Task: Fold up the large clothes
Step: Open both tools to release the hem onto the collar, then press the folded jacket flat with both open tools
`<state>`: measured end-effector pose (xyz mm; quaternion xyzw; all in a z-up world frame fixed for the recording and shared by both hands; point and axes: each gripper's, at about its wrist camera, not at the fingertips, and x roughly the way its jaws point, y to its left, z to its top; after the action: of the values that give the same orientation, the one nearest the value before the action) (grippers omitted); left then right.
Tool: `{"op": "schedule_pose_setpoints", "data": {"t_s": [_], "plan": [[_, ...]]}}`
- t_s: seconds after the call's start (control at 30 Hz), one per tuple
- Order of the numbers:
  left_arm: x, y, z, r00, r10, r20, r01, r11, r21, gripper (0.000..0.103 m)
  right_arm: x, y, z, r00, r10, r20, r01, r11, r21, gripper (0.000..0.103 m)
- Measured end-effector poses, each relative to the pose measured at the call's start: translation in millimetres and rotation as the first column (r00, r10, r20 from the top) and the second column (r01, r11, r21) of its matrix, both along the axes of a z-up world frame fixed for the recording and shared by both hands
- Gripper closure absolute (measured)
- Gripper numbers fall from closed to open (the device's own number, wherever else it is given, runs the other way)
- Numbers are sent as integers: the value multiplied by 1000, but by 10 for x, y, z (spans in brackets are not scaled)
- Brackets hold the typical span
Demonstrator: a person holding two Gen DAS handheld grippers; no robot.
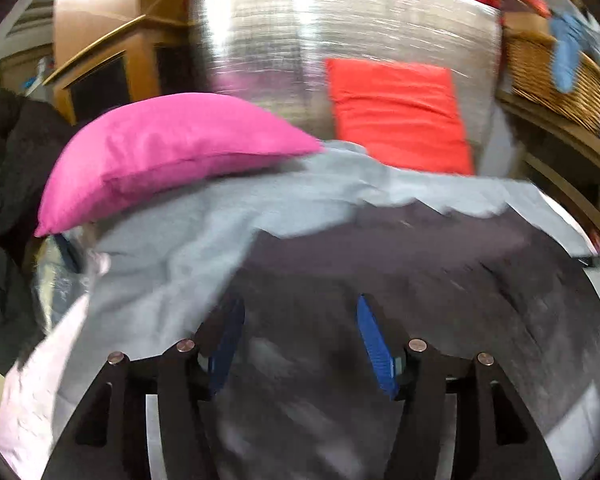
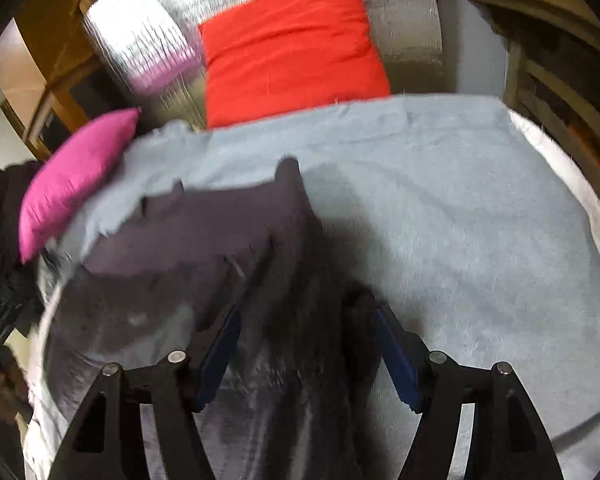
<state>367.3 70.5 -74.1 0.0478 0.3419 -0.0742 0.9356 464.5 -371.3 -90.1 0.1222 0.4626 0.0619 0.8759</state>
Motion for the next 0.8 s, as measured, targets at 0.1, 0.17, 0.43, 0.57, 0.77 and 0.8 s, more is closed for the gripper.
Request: {"op": "schedule_pose_setpoints", "data": {"t_s": [0.1,0.17,0.43,0.57,0.77,0.8], "plan": [[-169,-310,-181,999,-44,-22,45,998,34,43,3,157,-95,999,38,-21,-40,997,-72,79],[-183,-409,-251,998,-49,-38,51,997,49,43,-29,199,-51,999,45,-28,-47,994,-100,93],[-17,-609,-709,986,-22,-165,37,996,87,40,-100,23,-253,999,-49,-9,47,990,-135,92],[-121,-532,-560,990,2,-143,5,999,44,40,-146,-46,-224,995,-103,10,104,994,-42,75],[-521,-133,-199,997,82,6,-82,997,7,40,-551,43,276,982,-135,130,138,990,-14,45],[-573,-27,-200,994,111,6,-111,994,0,40,-670,144,359,982,-101,159,99,995,18,43]]}}
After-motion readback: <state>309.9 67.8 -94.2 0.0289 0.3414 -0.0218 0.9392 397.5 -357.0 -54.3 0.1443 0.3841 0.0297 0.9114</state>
